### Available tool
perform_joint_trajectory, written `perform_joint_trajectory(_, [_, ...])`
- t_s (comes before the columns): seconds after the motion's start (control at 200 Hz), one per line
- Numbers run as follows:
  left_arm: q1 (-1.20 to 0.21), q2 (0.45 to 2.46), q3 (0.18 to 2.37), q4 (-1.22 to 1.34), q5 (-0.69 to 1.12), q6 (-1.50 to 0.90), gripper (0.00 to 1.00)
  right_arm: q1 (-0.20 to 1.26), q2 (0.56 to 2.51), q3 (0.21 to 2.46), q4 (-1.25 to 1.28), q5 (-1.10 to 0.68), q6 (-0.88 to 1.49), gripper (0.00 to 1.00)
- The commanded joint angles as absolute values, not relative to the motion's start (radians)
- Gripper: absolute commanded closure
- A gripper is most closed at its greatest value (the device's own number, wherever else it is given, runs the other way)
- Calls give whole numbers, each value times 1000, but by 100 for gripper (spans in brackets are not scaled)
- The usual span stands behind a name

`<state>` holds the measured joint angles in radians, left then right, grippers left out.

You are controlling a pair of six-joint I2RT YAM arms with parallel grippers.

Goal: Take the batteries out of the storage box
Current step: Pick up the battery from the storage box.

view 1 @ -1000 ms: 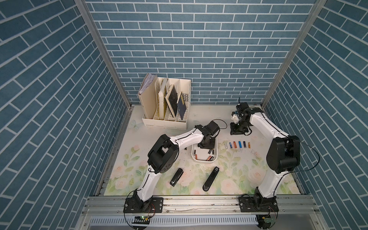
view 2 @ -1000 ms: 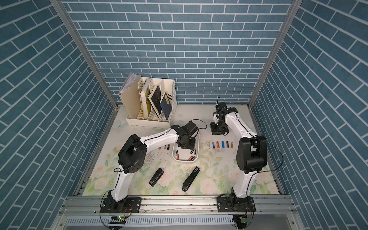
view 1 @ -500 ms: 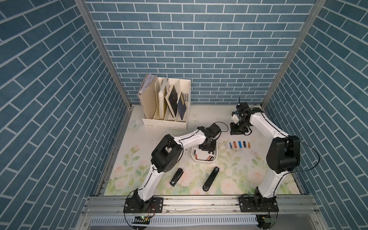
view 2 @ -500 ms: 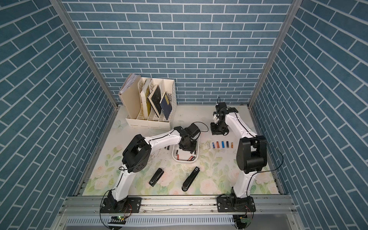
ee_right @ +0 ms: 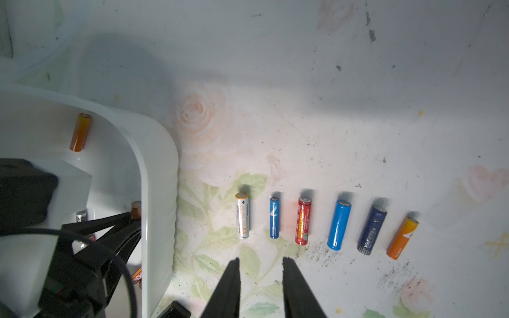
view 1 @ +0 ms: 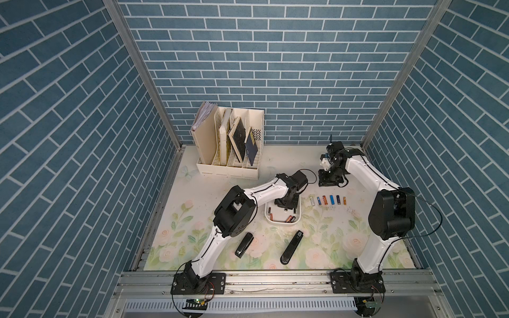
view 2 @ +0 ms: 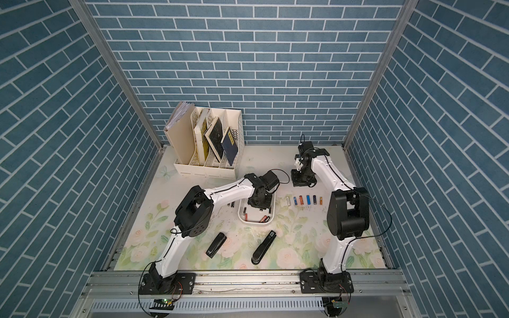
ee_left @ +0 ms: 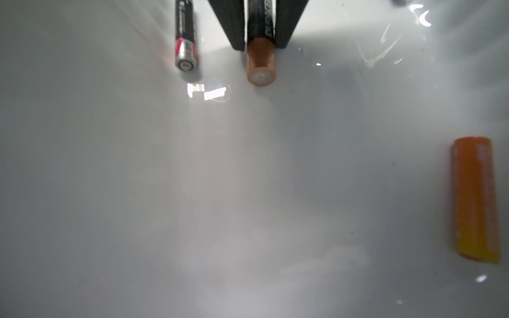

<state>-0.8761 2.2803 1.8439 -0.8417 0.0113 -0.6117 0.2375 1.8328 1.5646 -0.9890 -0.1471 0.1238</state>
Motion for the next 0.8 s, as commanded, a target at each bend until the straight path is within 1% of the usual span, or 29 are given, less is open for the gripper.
perform_joint_trajectory(0.0, [-882, 2310, 1856, -882, -10, -602, 76, 242, 1841, 1570, -1015, -152, 104, 70])
perform_joint_trajectory(0.09, [-881, 2306, 1844, -861, 12, -604, 76, 242, 1839, 1569, -1014, -150, 105, 70])
perform_joint_trajectory(0.205, [-879, 2300, 1839, -852, 20, -608, 80, 242, 1835, 1565, -1014, -150, 106, 70])
perform_joint_trajectory(0.385, [-866, 2267, 1819, -829, 37, -611, 80, 242, 1832, 1563, -1014, -154, 106, 70])
perform_joint_trajectory(0.795, [-779, 2052, 1668, -714, 112, -630, 80, 244, 1835, 1569, -1014, -160, 108, 70])
